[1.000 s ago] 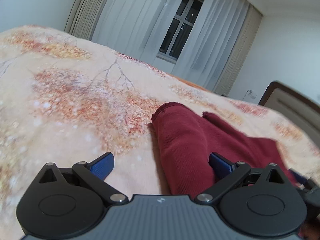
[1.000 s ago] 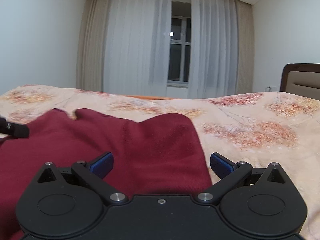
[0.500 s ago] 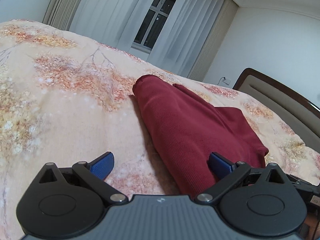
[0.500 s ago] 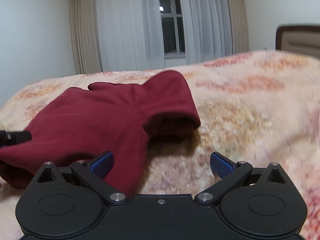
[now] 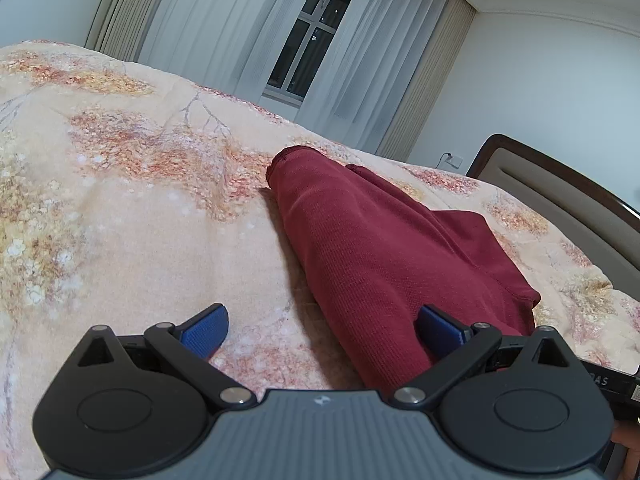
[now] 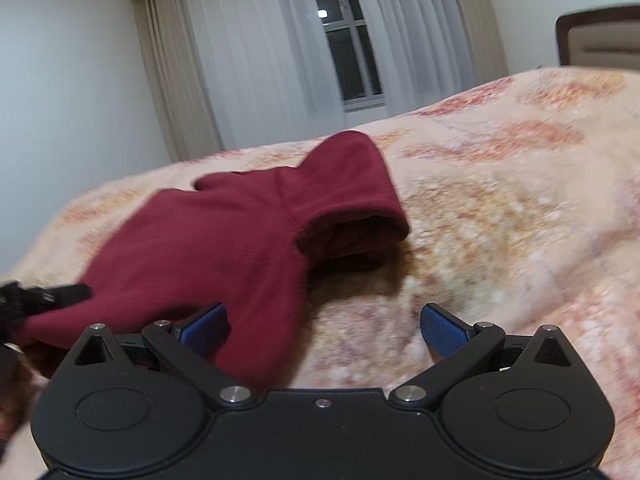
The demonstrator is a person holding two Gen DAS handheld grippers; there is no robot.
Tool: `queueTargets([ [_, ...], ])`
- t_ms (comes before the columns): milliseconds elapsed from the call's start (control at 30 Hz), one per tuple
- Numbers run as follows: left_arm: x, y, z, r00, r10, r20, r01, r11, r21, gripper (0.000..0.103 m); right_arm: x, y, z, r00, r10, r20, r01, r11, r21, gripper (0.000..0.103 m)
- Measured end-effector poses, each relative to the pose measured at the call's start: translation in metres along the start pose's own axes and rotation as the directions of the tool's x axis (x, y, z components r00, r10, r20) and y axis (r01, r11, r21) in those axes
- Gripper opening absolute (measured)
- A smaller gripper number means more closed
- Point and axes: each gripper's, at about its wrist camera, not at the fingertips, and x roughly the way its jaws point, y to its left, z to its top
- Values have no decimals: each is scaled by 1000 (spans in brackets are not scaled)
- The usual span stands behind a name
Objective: Fold small clothes
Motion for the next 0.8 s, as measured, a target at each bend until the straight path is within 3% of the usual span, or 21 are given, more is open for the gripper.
queueTargets([
  [133,-1,0,0,1000,-5,3,5,1000,-4,102,0,-5,-1,986,164,-16,-162,983,88,103],
  [300,-2,1,-1,1000,-9,6,9,1000,-5,102,4,4,4,970,240,-43,-236,968,87,103],
  [400,-2,1,-1,1000,-11,7,11,1000,-7,102,7,2,5,950,311,-19,-303,937,176,103],
  [533,-2,1,-1,1000,-11,7,11,1000,-7,102,10,-9,2,931,362,37,-352,869,349,103],
  [800,-2,1,-1,1000,-11,7,11,1000,-6,102,27,-1,9,922,388,8,-368,866,337,103],
])
